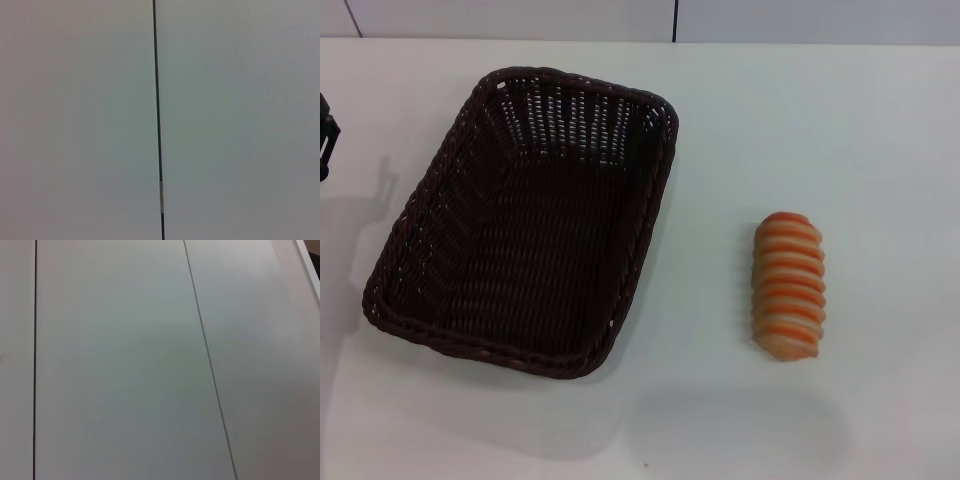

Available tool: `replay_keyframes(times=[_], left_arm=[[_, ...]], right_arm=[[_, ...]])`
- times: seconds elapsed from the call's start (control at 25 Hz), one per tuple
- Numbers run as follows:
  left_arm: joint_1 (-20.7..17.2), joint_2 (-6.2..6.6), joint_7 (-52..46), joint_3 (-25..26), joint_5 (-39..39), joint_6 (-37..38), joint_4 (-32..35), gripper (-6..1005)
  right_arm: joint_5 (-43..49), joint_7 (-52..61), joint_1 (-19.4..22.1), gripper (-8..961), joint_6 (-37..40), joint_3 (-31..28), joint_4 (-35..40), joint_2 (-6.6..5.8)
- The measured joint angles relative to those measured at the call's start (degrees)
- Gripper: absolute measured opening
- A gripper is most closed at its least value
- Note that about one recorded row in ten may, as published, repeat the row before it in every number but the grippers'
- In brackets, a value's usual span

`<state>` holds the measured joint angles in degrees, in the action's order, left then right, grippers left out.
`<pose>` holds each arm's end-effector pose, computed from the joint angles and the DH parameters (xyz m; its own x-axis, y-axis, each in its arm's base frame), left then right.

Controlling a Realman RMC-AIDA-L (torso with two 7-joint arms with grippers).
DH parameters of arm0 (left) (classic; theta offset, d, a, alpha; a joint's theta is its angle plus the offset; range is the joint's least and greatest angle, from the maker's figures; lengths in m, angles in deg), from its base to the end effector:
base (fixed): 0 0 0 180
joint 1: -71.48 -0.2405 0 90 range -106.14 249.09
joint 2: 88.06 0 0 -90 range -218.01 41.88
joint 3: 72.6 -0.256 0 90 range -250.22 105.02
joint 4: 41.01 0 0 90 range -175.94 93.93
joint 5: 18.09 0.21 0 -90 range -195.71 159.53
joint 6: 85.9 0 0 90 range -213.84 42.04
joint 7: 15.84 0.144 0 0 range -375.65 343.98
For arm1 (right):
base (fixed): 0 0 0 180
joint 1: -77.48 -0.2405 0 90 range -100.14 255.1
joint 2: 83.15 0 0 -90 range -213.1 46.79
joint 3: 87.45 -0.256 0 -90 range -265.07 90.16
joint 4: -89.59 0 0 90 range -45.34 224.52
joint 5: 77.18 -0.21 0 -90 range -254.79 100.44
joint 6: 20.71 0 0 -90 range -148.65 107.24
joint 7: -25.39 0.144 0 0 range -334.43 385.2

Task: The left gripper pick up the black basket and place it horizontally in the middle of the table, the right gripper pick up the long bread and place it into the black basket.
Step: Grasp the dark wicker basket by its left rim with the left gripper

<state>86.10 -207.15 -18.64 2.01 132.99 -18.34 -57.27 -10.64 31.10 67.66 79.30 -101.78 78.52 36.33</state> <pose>-0.3604 0.2970 0.0193 0.7494 -0.0941 0.6554 0.6612 0.0553 -0.7482 0.3889 0.1902 0.0647 0.7046 0.3697 -0.6057 -0.7037 0.4741 -0.5292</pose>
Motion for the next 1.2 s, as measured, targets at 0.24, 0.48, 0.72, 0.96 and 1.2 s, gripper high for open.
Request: replay_keyframes(times=[0.24,0.48,0.72,0.96,1.2], left_arm=[[0.33,0.04,-0.01,0.0,0.09,-0.19,0.0,787],[0.5,0.47,0.21,-2.28,0.44,-0.22,-0.91,788],[-1.14,2.27,-0.69,-2.99,2.36,-5.9,-9.92,788],[-8.1,8.18,-0.55,0.82,13.07,-46.45,-47.62,789],[-8.28,10.34,0.01,2.62,14.21,-87.44,-74.88,790]], right_arm=[[0.0,0.0,-0.06,843,-0.07,0.05,0.0,-0.03],[0.0,0.01,-0.17,838,-0.27,0.01,0.0,-0.08],[0.0,0.01,-0.55,834,-0.35,0.26,0.0,-0.13],[0.0,0.01,-0.4,830,-0.35,0.09,0.18,-0.14],[0.0,0.0,-0.3,825,-0.49,-0.07,0.18,-0.13]])
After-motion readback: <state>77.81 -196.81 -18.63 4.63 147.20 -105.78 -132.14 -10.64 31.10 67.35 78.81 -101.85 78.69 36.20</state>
